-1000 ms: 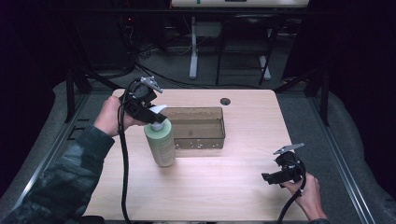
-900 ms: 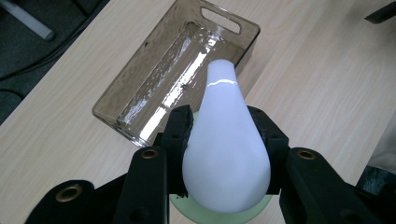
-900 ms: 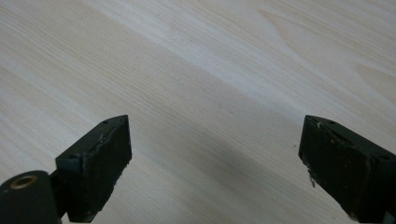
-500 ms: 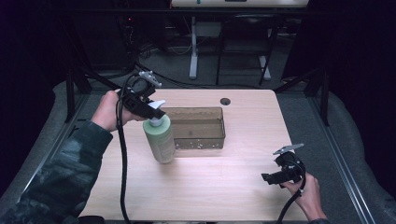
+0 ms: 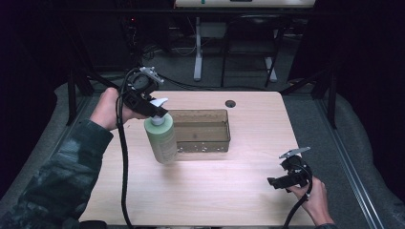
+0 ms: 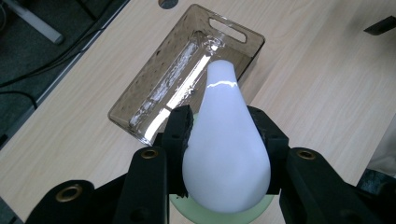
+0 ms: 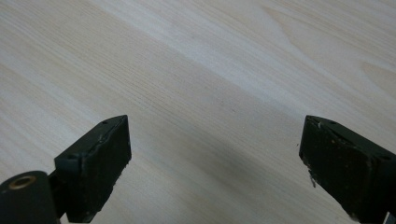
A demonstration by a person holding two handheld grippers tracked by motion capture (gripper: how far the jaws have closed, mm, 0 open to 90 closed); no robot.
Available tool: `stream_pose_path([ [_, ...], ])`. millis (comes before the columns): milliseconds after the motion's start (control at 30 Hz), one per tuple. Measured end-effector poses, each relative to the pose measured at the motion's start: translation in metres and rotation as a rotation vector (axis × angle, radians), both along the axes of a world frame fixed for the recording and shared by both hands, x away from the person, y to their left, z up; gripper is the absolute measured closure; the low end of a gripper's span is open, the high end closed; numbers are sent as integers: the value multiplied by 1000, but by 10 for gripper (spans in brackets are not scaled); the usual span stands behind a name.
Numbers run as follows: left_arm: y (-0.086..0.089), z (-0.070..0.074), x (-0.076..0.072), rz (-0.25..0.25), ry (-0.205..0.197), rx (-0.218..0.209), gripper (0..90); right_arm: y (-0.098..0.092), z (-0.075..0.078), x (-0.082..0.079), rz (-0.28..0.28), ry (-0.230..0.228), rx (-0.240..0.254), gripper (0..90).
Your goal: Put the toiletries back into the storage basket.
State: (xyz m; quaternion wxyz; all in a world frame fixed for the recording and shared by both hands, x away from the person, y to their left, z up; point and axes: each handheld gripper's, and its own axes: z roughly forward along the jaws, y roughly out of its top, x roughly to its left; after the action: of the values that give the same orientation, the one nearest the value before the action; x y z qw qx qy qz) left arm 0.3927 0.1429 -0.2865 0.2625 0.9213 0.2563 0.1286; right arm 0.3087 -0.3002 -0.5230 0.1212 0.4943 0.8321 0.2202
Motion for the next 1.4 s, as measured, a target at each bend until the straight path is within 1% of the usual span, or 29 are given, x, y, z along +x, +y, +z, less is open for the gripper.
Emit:
stream_pose_path([
  [33, 0, 1, 0, -2, -3, 0, 641, 0, 0, 0, -1, 2, 5, 84],
  [100, -1, 2, 1, 1, 1, -4, 641, 0, 0, 0, 2, 0, -9, 82],
  [167, -1, 4, 1, -1, -5, -4, 641, 1, -1, 0, 7, 1, -6, 81],
  [200, -1, 4, 2, -3, 2, -7, 641, 1, -1, 0, 7, 0, -10, 79],
  [233, -1, 5, 2, -3, -3, -7, 641, 1, -1, 0, 7, -1, -7, 77],
  [300, -1, 7, 2, -7, 0, -3, 641, 1, -1, 0, 5, 1, -11, 73],
  [333, -2, 8, 2, -3, -11, -8, 641, 1, -1, 0, 3, 3, -8, 71],
  [400, -2, 10, 1, -6, -5, -4, 641, 0, -1, 0, 1, 3, -5, 65],
  [433, -2, 11, 1, -3, -14, -11, 641, 0, -1, 0, -1, 3, -3, 62],
  [467, -2, 12, 1, -5, -13, -6, 641, 0, -1, 0, 0, 3, -3, 61],
  [533, -2, 14, 1, -3, -20, -10, 641, 0, -2, 1, 2, 2, -11, 58],
  [600, -2, 16, 2, -8, -15, 1, 641, 0, -2, 1, 2, 3, -12, 54],
  [733, -2, 20, 3, -4, -21, -9, 641, 0, -2, 1, -3, 10, -10, 49],
  [800, -3, 22, 3, -3, -27, -8, 641, 0, -2, 1, -3, 11, -9, 46],
  [967, -4, 24, 4, -5, -28, 0, 641, 0, -3, 0, -8, 15, -4, 42],
  [1033, -4, 26, 4, -6, -32, -4, 641, -1, -2, 0, -5, 13, -11, 42],
  [1067, -4, 27, 4, -5, -28, -5, 641, -1, -2, 0, -7, 9, -15, 42],
  [1100, -4, 28, 5, -2, -32, -10, 641, -1, -2, 0, -9, 9, -7, 42],
  [1267, -5, 35, 5, -1, -44, -7, 641, -1, -1, 0, -7, 6, -15, 42],
  [1300, -5, 36, 6, 0, -47, -6, 641, 0, -1, 0, -10, 11, -4, 43],
  [1333, -6, 37, 6, 1, -51, -2, 642, 0, -1, 0, -9, 11, -4, 42],
  [1400, -6, 39, 8, 5, -57, -10, 641, 0, -1, 0, -8, 10, -5, 42],
])
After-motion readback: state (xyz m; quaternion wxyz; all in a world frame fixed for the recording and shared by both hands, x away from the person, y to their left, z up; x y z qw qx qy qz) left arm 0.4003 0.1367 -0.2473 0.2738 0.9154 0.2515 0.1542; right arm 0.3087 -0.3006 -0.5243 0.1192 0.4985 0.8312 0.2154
